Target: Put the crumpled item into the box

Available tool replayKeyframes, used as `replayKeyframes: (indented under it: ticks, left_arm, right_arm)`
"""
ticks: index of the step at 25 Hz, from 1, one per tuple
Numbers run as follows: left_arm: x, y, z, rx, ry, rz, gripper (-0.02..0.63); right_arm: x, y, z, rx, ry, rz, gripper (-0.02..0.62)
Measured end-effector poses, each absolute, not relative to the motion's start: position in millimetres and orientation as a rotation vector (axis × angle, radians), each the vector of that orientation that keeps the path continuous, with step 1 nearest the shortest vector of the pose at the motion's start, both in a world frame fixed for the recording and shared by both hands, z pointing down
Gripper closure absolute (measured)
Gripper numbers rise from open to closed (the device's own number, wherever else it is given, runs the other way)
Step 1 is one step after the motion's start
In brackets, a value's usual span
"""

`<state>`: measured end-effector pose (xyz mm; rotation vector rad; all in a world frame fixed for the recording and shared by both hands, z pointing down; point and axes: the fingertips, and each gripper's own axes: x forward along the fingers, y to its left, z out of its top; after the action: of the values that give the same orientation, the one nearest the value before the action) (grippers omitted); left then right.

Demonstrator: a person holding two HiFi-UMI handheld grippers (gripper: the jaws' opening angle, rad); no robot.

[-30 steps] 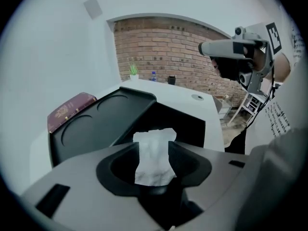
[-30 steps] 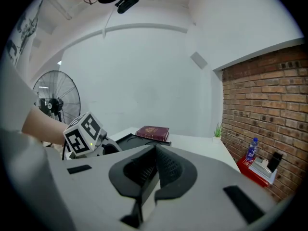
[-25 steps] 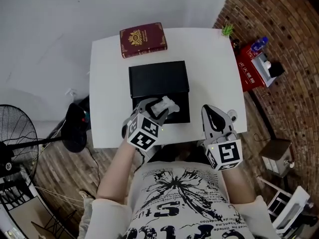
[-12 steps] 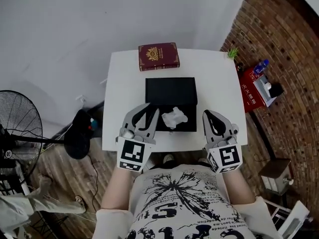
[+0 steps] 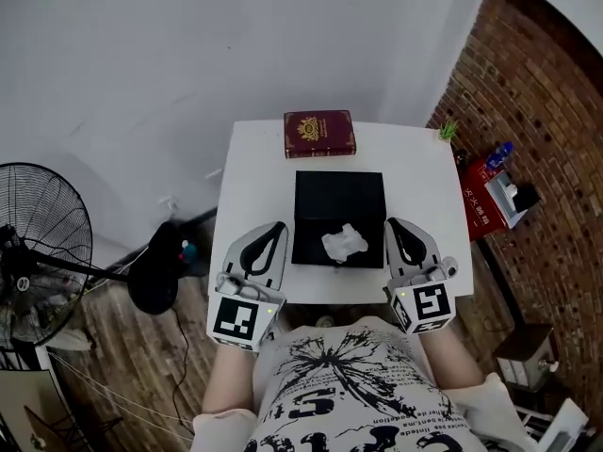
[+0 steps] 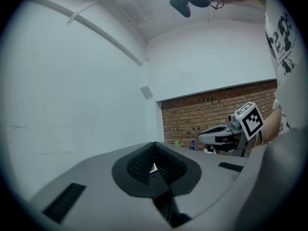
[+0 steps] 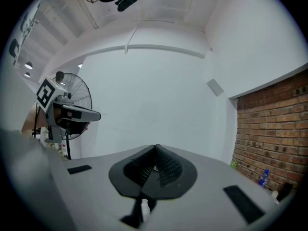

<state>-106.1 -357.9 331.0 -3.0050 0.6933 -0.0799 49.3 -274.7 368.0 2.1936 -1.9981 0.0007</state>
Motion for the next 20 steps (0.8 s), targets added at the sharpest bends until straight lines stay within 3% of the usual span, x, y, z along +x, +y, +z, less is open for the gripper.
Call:
replayKeyframes:
  ticks: [20]
  left_arm:
    - [-89.9,-367.0,340.2,-3.003,0.627,-0.112,0.592]
  right_arm:
    - [48.2,-281.2,375.6,2.150,-2.051,0.044,0.583]
